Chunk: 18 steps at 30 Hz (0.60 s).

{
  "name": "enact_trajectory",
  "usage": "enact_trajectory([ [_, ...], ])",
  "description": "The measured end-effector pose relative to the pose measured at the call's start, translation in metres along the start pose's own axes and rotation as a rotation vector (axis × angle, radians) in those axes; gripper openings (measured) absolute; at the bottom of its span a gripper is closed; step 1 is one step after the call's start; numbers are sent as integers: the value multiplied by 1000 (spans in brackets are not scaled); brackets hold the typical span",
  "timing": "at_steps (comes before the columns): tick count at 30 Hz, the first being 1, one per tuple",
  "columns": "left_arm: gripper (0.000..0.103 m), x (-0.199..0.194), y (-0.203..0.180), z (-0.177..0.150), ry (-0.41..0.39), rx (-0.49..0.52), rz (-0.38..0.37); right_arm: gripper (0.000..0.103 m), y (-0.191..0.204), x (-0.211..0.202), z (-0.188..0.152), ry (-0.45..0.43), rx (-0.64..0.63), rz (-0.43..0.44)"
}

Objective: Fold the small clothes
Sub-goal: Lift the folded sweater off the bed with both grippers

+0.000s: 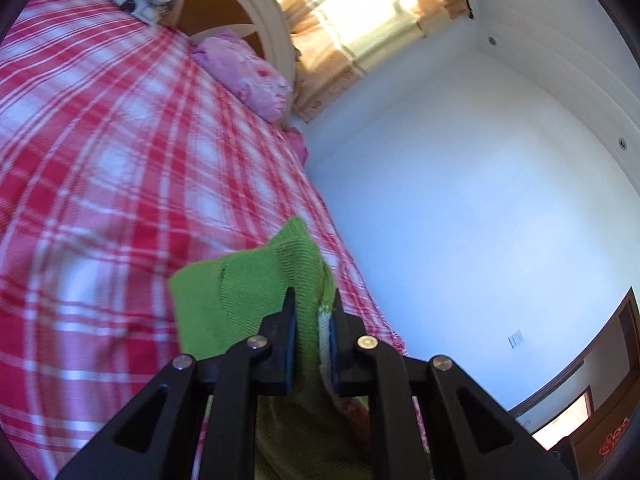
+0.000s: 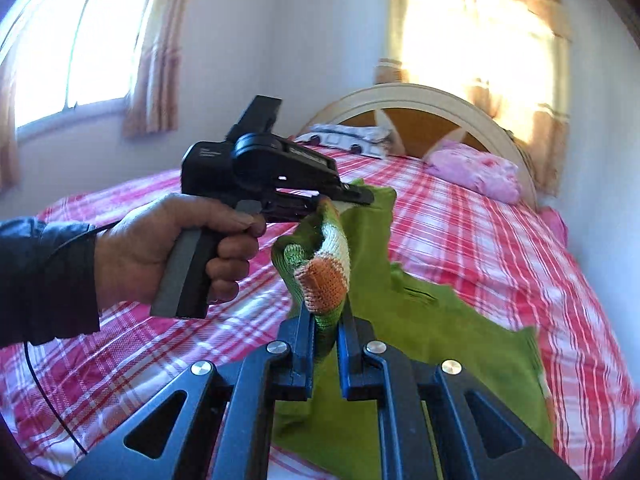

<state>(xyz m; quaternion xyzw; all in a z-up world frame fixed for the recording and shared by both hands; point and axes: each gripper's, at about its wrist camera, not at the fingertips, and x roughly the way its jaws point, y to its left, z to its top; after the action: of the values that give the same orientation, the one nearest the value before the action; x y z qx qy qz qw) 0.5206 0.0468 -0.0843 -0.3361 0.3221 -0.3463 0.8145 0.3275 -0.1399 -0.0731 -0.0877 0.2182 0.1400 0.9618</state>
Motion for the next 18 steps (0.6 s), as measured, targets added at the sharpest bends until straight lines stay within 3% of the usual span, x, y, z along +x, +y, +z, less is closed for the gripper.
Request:
enact_trajectory([
  [10, 13, 83, -45, -21, 98, 31, 3, 8, -83, -33, -28, -11, 217, -25],
  [18, 13, 138, -86, -46, 203, 111, 25, 8, -137, -58, -59, 7, 354, -54],
])
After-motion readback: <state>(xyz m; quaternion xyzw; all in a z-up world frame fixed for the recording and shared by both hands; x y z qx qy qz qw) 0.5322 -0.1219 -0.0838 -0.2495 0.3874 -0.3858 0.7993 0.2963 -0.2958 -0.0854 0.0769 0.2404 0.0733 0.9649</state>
